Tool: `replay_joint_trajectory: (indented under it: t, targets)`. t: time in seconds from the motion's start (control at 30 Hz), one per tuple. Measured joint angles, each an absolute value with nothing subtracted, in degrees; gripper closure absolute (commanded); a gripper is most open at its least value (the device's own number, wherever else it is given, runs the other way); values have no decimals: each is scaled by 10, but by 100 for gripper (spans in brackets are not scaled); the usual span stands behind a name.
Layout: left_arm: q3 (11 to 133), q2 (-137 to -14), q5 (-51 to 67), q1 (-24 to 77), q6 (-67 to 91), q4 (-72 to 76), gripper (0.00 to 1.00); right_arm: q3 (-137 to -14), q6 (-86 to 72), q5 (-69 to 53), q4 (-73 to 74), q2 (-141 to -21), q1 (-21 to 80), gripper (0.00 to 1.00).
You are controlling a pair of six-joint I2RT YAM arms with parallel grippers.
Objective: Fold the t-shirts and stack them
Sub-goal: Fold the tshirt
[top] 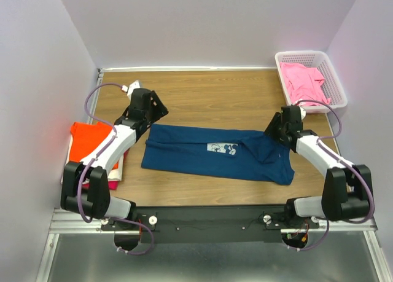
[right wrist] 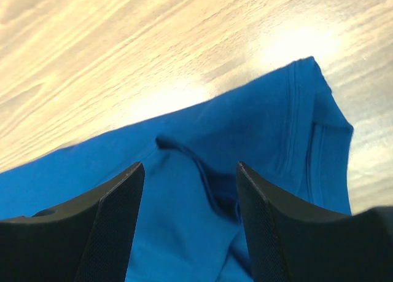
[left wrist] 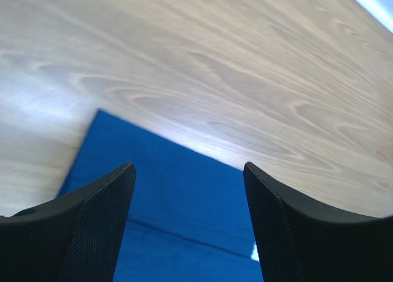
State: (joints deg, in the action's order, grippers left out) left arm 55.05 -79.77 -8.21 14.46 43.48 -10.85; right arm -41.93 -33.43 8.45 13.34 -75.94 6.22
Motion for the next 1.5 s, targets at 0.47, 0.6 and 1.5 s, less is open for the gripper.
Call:
replay_joint_trajectory:
  t: [0.47, 0.6, 1.5]
  targets:
    - [605, -805, -61, 197, 405, -128, 21, -442, -315, 52, 73, -859, 65, 50]
    - [605, -821, -60, 199, 405, -129, 21, -448, -316, 48, 67, -870, 73, 60]
    - [721, -1030, -41, 355, 409, -102, 24, -368, -355, -36, 76, -701, 147, 99]
